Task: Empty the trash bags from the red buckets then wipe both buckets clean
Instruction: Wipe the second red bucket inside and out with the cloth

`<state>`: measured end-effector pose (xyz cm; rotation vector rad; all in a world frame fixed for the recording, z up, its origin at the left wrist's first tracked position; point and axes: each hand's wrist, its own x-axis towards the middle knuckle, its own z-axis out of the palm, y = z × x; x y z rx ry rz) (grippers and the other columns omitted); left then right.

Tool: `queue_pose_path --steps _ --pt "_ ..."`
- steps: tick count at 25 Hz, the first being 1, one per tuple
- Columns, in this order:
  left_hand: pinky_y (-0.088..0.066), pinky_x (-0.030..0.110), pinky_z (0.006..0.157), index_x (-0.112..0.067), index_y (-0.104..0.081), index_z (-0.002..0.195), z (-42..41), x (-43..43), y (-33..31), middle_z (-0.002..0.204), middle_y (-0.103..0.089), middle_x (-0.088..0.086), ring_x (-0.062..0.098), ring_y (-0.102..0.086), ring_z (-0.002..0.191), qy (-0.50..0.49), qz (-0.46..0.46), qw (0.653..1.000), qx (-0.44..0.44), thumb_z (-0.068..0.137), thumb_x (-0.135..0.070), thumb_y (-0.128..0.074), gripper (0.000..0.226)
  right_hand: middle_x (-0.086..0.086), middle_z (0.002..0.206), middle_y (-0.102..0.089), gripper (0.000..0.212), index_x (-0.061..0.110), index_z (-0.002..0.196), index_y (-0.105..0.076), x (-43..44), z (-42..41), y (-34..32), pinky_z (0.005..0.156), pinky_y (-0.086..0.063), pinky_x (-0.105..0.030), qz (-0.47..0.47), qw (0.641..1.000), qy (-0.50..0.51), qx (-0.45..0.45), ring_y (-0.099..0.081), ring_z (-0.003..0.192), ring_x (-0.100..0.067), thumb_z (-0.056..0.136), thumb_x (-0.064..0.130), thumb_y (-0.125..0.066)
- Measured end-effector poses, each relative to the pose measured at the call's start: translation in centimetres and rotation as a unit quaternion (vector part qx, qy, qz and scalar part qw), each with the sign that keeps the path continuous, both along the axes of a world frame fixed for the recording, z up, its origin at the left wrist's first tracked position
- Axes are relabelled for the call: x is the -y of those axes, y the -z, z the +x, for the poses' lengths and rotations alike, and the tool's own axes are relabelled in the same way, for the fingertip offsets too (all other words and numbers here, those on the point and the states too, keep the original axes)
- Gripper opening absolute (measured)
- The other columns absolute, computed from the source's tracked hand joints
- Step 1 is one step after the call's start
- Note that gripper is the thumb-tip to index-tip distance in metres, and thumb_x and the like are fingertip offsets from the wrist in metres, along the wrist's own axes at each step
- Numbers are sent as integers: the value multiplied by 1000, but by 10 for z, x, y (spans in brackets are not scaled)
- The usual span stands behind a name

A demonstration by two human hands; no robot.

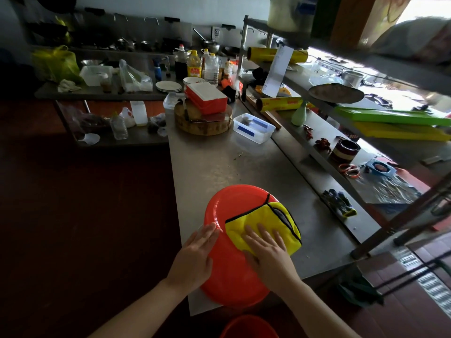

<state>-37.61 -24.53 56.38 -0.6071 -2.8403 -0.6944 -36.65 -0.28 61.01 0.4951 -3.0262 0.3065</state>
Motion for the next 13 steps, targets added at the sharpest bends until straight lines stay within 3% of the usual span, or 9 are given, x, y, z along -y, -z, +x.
queue_pose_path --steps 5,7,10,13 --pt "-3 27 124 -21 -20 158 -2 -2 2 165 -15 -7 10 -13 153 3 3 1000 -3 85 -18 -46 78 23 165 3 59 53 155 -11 30 -28 -4 122 7 -54 48 997 -10 62 14 154 -22 98 69 -6" --pt "-4 30 125 -23 -18 158 -3 -2 5 165 -12 -8 10 -11 153 2 6 1000 7 87 -18 -46 77 19 166 7 56 53 155 -6 49 -51 -6 119 10 -60 43 995 15 93 18 153 -28 100 66 -12" --pt "3 31 125 -32 -1 159 -3 -2 7 166 4 -13 7 4 153 -6 -11 1000 16 93 -22 -45 79 13 168 8 56 52 155 -7 75 -90 -11 115 10 -68 41 988 63 132 17 153 -35 102 59 -24" --pt "4 31 125 -31 -4 159 -3 -1 5 165 -2 -11 8 0 153 -12 -25 1000 5 93 -25 -44 78 12 169 8 58 51 156 -7 85 -112 -16 114 8 -71 46 985 82 144 17 153 -37 102 58 -28"
